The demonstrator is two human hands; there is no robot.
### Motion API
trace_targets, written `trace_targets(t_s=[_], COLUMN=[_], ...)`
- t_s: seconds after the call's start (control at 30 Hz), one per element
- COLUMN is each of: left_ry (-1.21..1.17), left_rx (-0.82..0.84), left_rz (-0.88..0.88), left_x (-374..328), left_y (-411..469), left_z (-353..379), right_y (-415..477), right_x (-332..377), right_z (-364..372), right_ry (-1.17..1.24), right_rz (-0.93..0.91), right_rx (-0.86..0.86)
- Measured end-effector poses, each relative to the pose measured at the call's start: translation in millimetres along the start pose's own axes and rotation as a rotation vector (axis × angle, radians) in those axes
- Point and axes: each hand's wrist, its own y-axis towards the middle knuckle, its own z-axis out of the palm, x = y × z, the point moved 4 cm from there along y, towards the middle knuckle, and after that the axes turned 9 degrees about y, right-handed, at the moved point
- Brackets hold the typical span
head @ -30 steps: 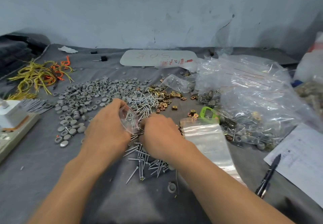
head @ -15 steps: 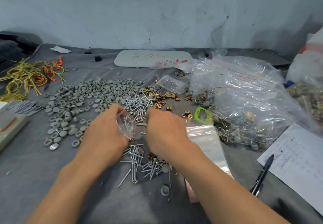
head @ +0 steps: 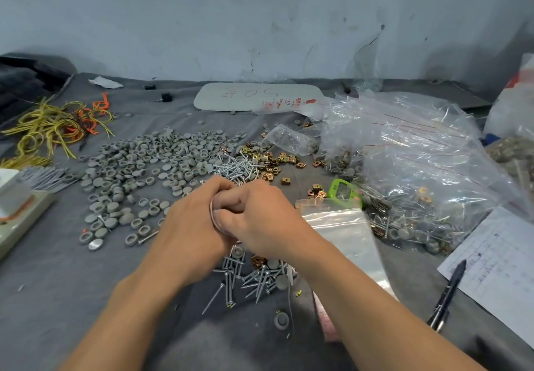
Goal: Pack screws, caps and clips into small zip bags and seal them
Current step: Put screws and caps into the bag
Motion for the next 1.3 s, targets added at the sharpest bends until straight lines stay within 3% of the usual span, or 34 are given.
trace_targets(t_s=[0.1,0.17,0.33,0.67,0.8,1.1,1.17,1.3], left_ry=[-0.044,-0.098,-0.083,-0.007,-0.011,0.029,0.039,0.063], left_rx=[-0.090,-0.193,-0.343,-0.274,-0.269,-0.271,-0.264,-0.165], left_rz=[-0.079,-0.157,-0.251,-0.230,-0.225,-0.188,-0.182,-0.135], left_x=[7.2,15.8,32.8,33.0,31.7,36.7,38.0,30.7], left_y=[0.8,2.2,4.5,1.8,2.1,3.2,3.1,2.0], left_z=[-6.3,-13.3,-27.7,-21.6,-20.6,-17.3,-17.2,-14.1], right_y=[0.9,-1.0,-8.5,-11.4,-11.1,-9.0,-6.7,-5.5], right_x=[-2.3,-6.7,-18.1,-7.3,-7.3,-11.5,-12.1,-7.9], right_z=[-11.3,-18.0,7.9,16.5,10.6,9.7,0.1,-18.7], right_ry=[0.208,0.099,-0.430,-0.662,-0.636,-0.624,-0.557,-0.198], right_rz=[0.030,0.063,0.249,0.201,0.172,0.206,0.191,0.048], right_rx=[-0.230,-0.333,0.082,0.167,0.107,0.141,0.038,-0.213])
